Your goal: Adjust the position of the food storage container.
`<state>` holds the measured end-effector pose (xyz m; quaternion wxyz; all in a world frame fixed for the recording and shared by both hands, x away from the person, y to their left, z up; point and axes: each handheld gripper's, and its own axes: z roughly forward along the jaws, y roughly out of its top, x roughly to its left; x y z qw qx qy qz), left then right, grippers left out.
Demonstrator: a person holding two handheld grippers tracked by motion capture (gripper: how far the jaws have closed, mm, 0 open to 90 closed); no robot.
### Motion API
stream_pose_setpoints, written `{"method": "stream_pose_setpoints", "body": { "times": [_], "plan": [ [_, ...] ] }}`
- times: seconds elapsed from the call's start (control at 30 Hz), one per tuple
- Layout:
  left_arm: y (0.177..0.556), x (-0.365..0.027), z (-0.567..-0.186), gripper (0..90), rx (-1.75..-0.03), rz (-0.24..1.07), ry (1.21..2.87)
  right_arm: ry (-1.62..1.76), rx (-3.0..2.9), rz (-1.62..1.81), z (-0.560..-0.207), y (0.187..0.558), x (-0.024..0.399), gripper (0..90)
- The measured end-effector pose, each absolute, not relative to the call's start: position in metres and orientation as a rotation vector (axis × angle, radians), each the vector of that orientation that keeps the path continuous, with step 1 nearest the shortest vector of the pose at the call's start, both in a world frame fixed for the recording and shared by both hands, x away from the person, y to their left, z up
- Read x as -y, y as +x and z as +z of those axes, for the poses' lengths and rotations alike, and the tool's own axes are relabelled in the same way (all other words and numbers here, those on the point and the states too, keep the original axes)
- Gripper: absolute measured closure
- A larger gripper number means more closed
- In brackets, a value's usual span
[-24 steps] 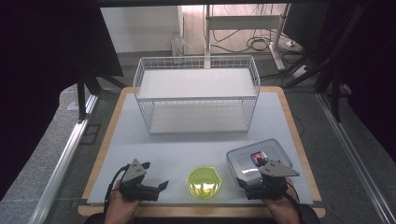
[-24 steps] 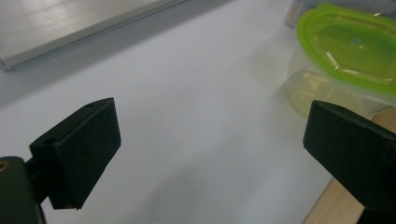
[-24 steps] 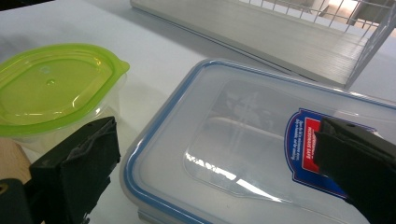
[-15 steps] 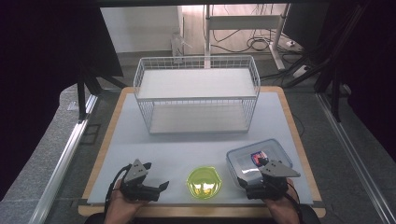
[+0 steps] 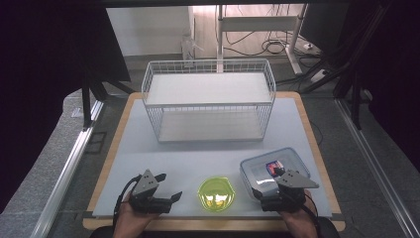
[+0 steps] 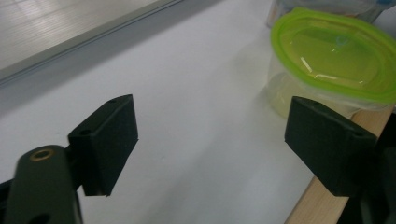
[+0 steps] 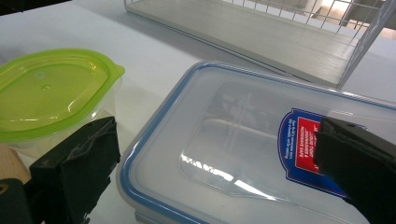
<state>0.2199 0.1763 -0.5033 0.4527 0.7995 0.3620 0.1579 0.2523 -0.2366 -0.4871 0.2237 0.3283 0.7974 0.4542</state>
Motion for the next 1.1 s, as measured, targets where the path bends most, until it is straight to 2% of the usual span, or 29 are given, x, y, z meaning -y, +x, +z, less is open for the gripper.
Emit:
{"method": "stream_pose_setpoints", "body": {
  "times": [0.13, 0.2, 0.37, 0.5, 0.73, 0.83, 1.1],
  "plan": [
    [0.219, -0.172, -0.498, 33.5, -0.877, 0.339, 1.961, 0.906, -2.198, 1.25, -0.487, 0.252, 0.236, 0.5],
    [0.219, -0.166, -0.495, 36.5, -0.853, 0.333, 1.978, 0.906, -2.197, 1.251, -0.487, 0.252, 0.236, 0.5],
    [0.219, -0.153, -0.49, 55.8, -0.844, 0.319, 1.996, 0.911, -2.19, 1.256, -0.487, 0.252, 0.237, 0.5],
    [0.219, -0.148, -0.488, 64.6, -0.82, 0.288, 1.989, 0.909, -2.19, 1.255, -0.487, 0.252, 0.236, 0.6],
    [0.223, -0.135, -0.488, 85.2, -0.78, 0.223, 1.981, 0.909, -2.185, 1.258, -0.487, 0.252, 0.235, 0.6],
    [0.224, -0.122, -0.488, 89.6, -0.722, 0.205, 1.988, 0.911, -2.186, 1.255, -0.487, 0.252, 0.236, 0.6],
    [0.223, -0.089, -0.483, 89.8, -0.642, 0.17, 2.024, 0.927, -2.178, 1.265, -0.487, 0.253, 0.238, 0.6]
  ]
}}
